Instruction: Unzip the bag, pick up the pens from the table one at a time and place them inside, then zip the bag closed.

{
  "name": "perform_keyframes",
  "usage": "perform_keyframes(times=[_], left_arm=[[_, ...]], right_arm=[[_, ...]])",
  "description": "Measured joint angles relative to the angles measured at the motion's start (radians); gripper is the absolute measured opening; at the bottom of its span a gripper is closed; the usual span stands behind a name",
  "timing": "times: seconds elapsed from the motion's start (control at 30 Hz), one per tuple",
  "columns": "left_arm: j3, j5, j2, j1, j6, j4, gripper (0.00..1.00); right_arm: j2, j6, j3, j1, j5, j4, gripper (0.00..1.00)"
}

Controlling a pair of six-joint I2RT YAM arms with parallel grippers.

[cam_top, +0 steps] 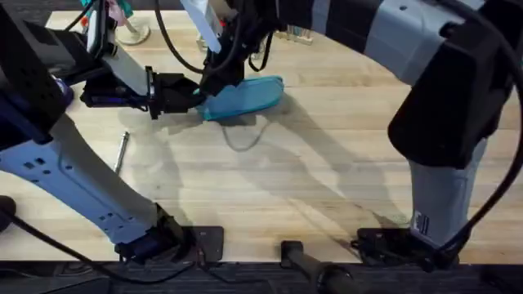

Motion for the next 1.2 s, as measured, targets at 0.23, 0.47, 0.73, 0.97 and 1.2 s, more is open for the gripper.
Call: perform_keyframes(times=[0.23, 0.47, 0.73, 0.97, 1.2], left_arm=[[0.0, -0.001, 0.0, 0.0, 0.0, 0.0, 0.041], [0.0, 0.0, 0.0, -0.001, 0.0, 0.0, 0.041], [0.0, 0.002, 0.0, -0.001, 0.0, 0.003, 0.041], [0.0, 0.003, 0.0, -0.003, 0.0, 0.008, 0.041], [0.0, 0.004, 0.0, -0.006, 0.0, 0.007, 0.041]], right_arm=[[0.0, 0.0, 0.001, 0.0, 0.0, -0.035, 0.03], [0.0, 0.0, 0.002, -0.003, -0.001, -0.042, 0.03], [0.0, 0.001, 0.002, -0.003, -0.021, -0.053, 0.412], [0.0, 0.0, 0.015, 0.004, 0.018, -0.123, 0.996], [-0.011, 0.0, 0.019, 0.003, 0.07, -0.149, 0.997]])
